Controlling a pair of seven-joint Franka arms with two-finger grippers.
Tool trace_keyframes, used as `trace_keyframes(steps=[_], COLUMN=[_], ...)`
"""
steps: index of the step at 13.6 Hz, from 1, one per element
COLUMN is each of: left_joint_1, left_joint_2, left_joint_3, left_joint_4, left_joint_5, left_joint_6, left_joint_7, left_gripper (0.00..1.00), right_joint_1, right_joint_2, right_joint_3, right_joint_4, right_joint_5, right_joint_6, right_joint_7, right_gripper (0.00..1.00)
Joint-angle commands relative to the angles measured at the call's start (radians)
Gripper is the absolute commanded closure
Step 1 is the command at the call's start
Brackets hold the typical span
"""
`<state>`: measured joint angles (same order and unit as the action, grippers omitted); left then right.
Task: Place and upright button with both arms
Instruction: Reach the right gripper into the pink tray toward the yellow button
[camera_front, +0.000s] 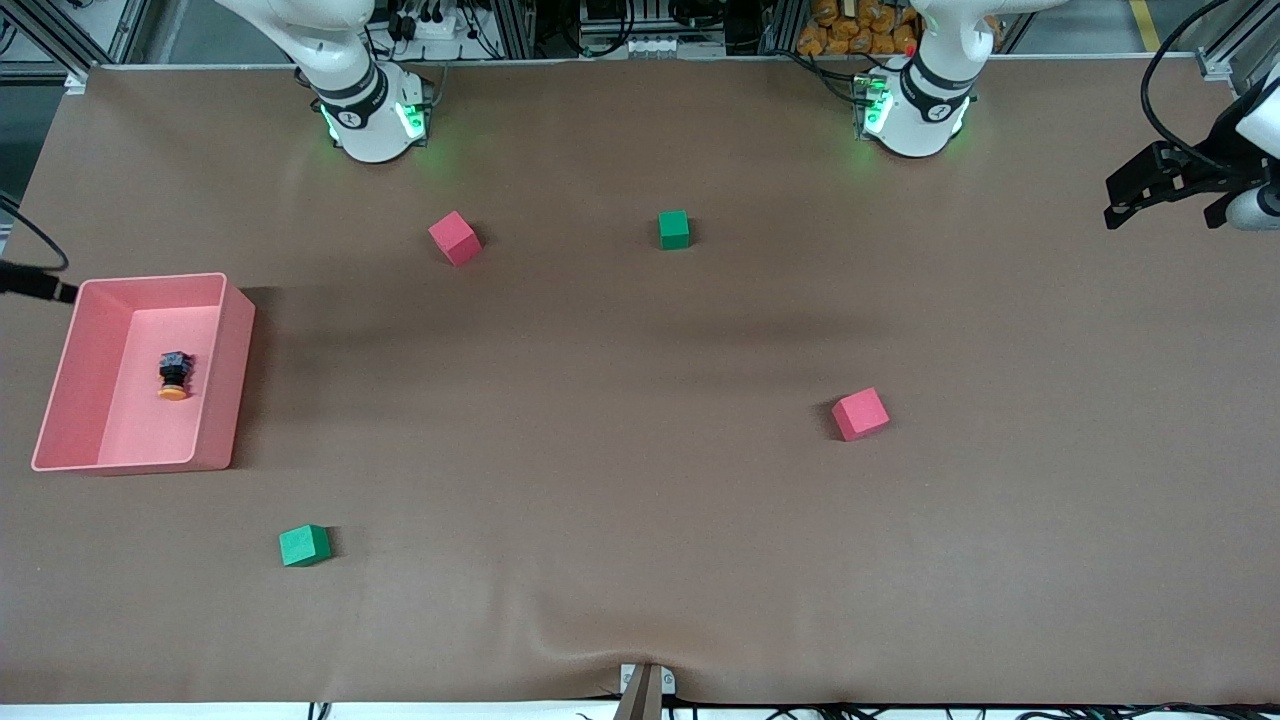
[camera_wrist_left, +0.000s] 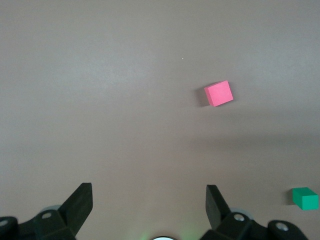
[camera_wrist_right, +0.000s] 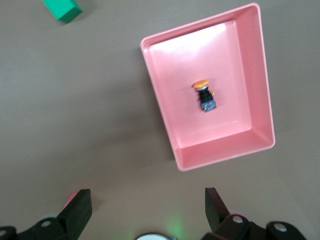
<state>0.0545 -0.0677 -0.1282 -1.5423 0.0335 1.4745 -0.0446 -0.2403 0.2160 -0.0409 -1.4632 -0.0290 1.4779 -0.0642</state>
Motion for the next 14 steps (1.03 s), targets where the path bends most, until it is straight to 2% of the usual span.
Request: trace_keyframes(steps=[1,5,6,7,8,10,14], left_joint_1=[-0.001,-0.002,-0.002,0.001,0.004,0.005,0.002], left_joint_2=[-0.008,-0.009,-0.011,-0.011,-0.015,-0.015,0.006], left_joint_3=[-0.014,-0.027,-0.036,-0.037,-0.036,-0.036,-0.039], left_joint_4=[0.004,0.004,0.004,0.004,0.002,-0.001,-0.002], left_joint_5=[0.013,0.006,0.012,0.013,0.014,0.013,0.000], left_joint_6=[-0.011,-0.013,-0.013,-0.013,-0.013,-0.014,-0.025], left_joint_7=[0.002,-0.027,-0.038,-0.031,-0.018,-0.033,-0.040], left_gripper=[0.00,0.00,0.00,0.00,0.00,0.00,0.00], right_joint_1=[-0.059,-0.177,-0.207,-0.244,-0.255,-0.243,-0.228], right_joint_2=[0.095,0.222,0.258,0.301,0.325,0.307,0.315], right_joint_3=[0.015,0.018,0.019,0.018,0.018,0.016,0.016], right_joint_4=[0.012,-0.017,-0.017,-0.025,-0.052,-0.184,-0.270], right_joint_5=[-0.052,-0.035,0.000,0.073,0.098,0.098,0.089], right_joint_6=[0.088,0.264,0.283,0.289,0.314,0.444,0.533], right_joint_7=[-0.144,-0.383,-0.443,-0.488,-0.506,-0.506,-0.507], right_gripper=[0.00,0.00,0.00,0.00,0.00,0.00,0.00])
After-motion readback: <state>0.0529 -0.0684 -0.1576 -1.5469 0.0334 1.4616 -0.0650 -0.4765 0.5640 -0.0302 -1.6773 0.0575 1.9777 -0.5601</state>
